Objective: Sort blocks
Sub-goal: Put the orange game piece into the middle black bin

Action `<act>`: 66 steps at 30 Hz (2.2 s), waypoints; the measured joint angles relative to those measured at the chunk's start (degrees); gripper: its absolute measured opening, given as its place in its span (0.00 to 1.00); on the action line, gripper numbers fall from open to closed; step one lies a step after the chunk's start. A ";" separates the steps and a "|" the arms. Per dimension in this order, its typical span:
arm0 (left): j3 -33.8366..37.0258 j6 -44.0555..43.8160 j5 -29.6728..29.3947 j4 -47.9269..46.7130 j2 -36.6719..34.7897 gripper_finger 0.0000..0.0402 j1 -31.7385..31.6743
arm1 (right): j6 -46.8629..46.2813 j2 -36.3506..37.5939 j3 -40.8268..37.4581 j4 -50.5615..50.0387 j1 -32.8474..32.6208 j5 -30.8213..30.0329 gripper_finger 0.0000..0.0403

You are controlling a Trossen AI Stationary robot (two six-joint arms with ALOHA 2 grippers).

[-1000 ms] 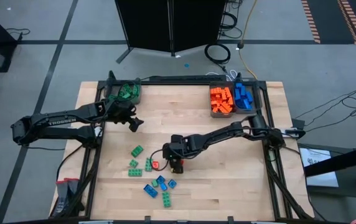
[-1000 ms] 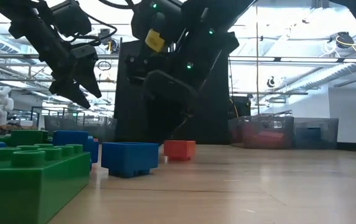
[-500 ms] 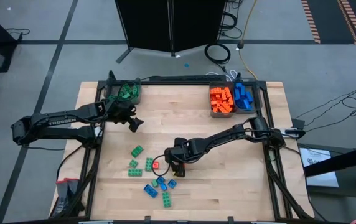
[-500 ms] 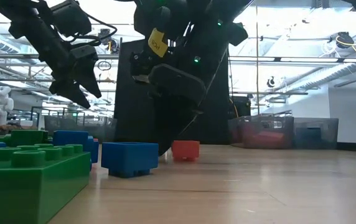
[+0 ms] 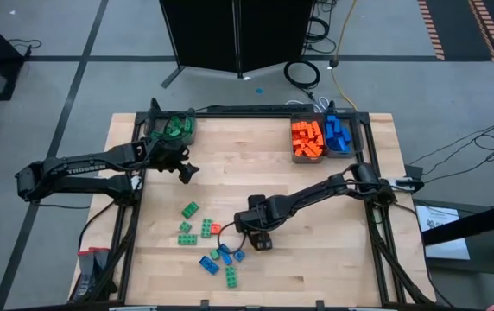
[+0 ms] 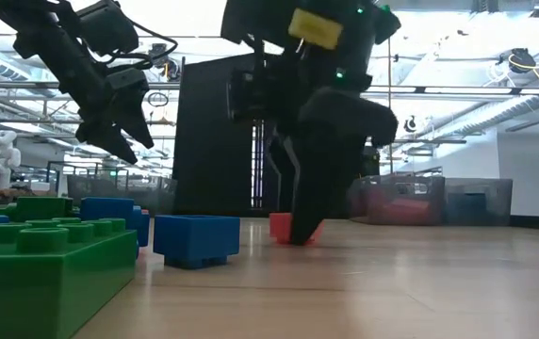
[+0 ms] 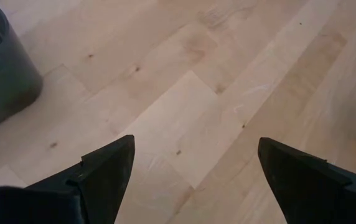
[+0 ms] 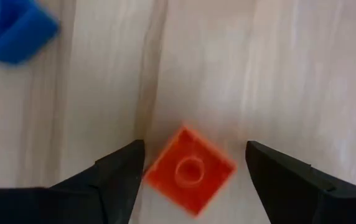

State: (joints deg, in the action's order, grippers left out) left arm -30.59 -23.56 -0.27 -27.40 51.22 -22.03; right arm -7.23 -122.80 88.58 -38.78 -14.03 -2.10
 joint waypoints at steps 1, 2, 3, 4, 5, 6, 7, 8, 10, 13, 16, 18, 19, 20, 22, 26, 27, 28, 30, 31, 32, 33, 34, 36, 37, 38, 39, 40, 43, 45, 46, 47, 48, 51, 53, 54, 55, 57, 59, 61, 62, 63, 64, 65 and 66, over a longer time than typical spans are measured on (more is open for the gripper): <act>0.00 0.06 -0.01 0.02 0.01 0.85 -0.01 | 0.32 0.28 0.00 0.12 -0.24 -0.10 0.68; 0.00 0.06 -0.01 0.01 0.02 0.85 0.00 | 0.59 0.44 0.02 0.15 -0.52 -0.16 0.68; 0.00 0.06 -0.02 0.11 0.02 0.85 0.01 | 0.69 0.58 0.02 -0.21 -0.62 -0.25 0.68; 0.00 0.07 -0.04 0.28 0.07 0.85 -0.01 | 0.66 0.67 0.02 -0.46 -0.82 -0.38 0.68; 0.00 0.12 -0.07 0.29 0.15 0.85 -0.01 | 0.68 0.67 0.03 -0.43 -0.91 -0.41 0.68; 0.00 0.14 -0.07 0.27 0.15 0.85 -0.01 | 0.72 0.67 0.04 -0.36 -0.91 -0.42 0.68; 0.00 0.14 -0.08 0.50 0.13 0.85 0.01 | 0.86 0.67 0.04 -0.35 -0.88 -0.48 0.68; 0.00 0.14 -0.32 0.63 0.13 0.85 -0.01 | 0.86 0.67 0.04 -0.20 -0.81 -0.61 0.68; 0.00 0.12 -0.53 0.60 0.15 0.85 -0.01 | 0.86 0.70 0.11 0.29 -0.76 -0.83 0.67; 0.00 0.11 -0.63 1.19 0.15 0.85 -0.01 | 0.61 0.70 0.11 -0.40 -0.77 -0.99 0.62; 0.00 0.10 -0.66 1.55 0.15 0.85 -0.01 | 0.57 0.71 0.13 -1.21 -0.76 -1.04 0.50; 0.00 0.10 -0.66 1.53 0.15 0.85 -0.01 | 0.55 0.81 0.23 -1.29 -0.75 -1.03 0.41; 0.00 0.10 -0.66 1.53 0.14 0.85 -0.01 | 0.53 0.85 0.24 -1.27 -0.72 -0.98 0.36; 0.00 0.12 -0.66 1.53 0.14 0.85 -0.01 | 0.54 0.85 0.28 -1.28 -0.72 -0.94 0.32; 0.00 0.14 -0.66 1.56 0.15 0.85 -0.01 | 0.72 0.89 0.28 -1.38 -0.65 -1.00 0.28; 0.00 0.14 -1.00 1.57 0.15 0.85 -0.01 | 2.49 1.26 0.31 -2.82 0.01 -2.08 0.28; 0.00 0.14 -1.21 1.57 0.15 0.85 -0.01 | 3.23 1.70 0.23 -3.93 0.48 -2.26 0.28; 0.00 0.12 -1.37 1.57 0.15 0.85 -0.01 | 3.74 2.23 0.09 -4.81 1.11 -2.55 0.28; 0.00 0.12 -1.45 1.60 0.15 0.85 -0.01 | 4.37 3.96 0.09 -5.11 2.66 -3.62 0.28; 0.00 0.12 -1.47 1.61 0.15 0.85 -0.01 | 4.84 5.33 0.09 -5.88 3.43 -4.57 0.28; 0.00 0.10 -1.49 1.67 0.15 0.85 -0.01 | 5.53 7.06 0.09 -6.99 4.34 -5.61 0.28; 0.00 0.10 -1.51 1.72 0.15 0.85 -0.01 | 6.31 8.69 0.12 -7.85 5.30 -6.70 0.28; 0.00 0.10 -1.52 1.73 0.15 0.85 -0.01 | 7.09 10.35 0.21 -8.32 6.39 -7.81 0.28; 0.00 0.10 -1.52 1.91 0.15 0.85 -0.01 | 8.91 13.83 -0.10 -9.65 9.07 -9.97 0.28; 0.00 0.10 -1.52 2.02 0.15 0.85 -0.01 | 9.77 15.62 -0.56 -10.25 10.74 -10.94 0.28; 0.00 0.07 -1.52 2.03 0.15 0.85 -0.01 | 10.36 17.69 -1.11 -10.66 12.37 -11.91 0.28; 0.00 0.07 -1.52 2.03 0.14 0.85 -0.01 | 10.93 19.77 -1.97 -10.92 14.09 -12.86 0.28; 0.00 -0.04 -1.52 2.03 0.15 0.85 -0.01 | 11.44 22.09 -3.24 -11.28 16.15 -13.76 0.28; 0.00 -0.10 -1.52 2.03 0.15 0.85 -0.01 | 12.33 29.39 -8.88 -11.74 22.57 -14.56 0.28; 0.00 -0.08 -1.52 2.03 0.15 0.85 -0.01 | 12.42 33.96 -13.54 -10.99 27.23 -14.60 0.28; 0.00 -0.10 -1.52 2.03 0.15 0.85 -0.01 | 12.38 36.16 -15.82 -10.42 29.68 -14.63 0.28; 0.00 -0.10 -1.52 2.09 0.15 0.85 -0.01 | 12.14 38.20 -18.23 -9.58 32.04 -14.73 0.28; 0.00 -0.10 -1.52 2.09 0.15 0.85 -0.01 | 11.55 39.87 -20.59 -8.66 34.41 -14.75 0.28; 0.00 -0.10 -1.60 2.23 0.13 0.85 -0.01 | 9.27 43.27 -27.16 -5.33 40.55 -14.50 0.28; 0.00 -0.12 -1.71 2.74 0.15 0.85 -0.01 | 8.46 44.20 -30.33 -3.36 43.22 -13.87 0.28; 0.00 -0.12 -1.76 3.06 0.15 0.85 -0.01 | 8.51 44.36 -31.38 -2.45 44.20 -12.98 0.29; 0.00 -0.12 -1.78 3.32 0.15 0.85 -0.01 | 8.66 44.39 -32.30 -1.47 44.94 -11.62 0.32; 0.00 -0.13 -1.78 3.45 0.15 0.85 -0.01 | 9.23 44.12 -33.58 0.09 45.90 -9.77 0.40; 0.00 -0.29 -1.78 3.45 0.15 0.85 -0.01 | 9.56 43.48 -34.04 1.68 46.18 -9.55 0.49; 0.00 -1.52 -1.78 3.41 0.15 0.85 -0.01 | 10.77 43.42 -34.12 1.93 46.53 -9.48 0.56; 0.00 -1.90 -1.79 3.42 0.15 0.85 -0.01 | 11.60 43.51 -34.11 2.74 46.65 -9.47 0.58; 0.00 -2.41 -1.78 3.42 0.14 0.85 -0.01 | 12.24 43.51 -34.10 3.70 46.71 -9.51 0.61; 0.00 -2.92 -1.78 3.40 0.15 0.85 -0.01 | 12.62 43.51 -34.06 4.09 46.77 -9.51 0.62; 0.00 -3.11 -1.79 3.39 0.15 0.85 -0.01 | 12.96 43.54 -33.86 3.86 46.99 -9.50 0.63; 0.00 -3.14 -1.78 3.40 0.14 0.85 -0.01 | 13.15 43.60 -33.35 3.54 47.12 -9.45 0.64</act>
State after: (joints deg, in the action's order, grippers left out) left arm -30.59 -26.70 -2.04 -24.00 51.37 -22.04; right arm 5.92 -79.20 55.22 -35.24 33.09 -11.55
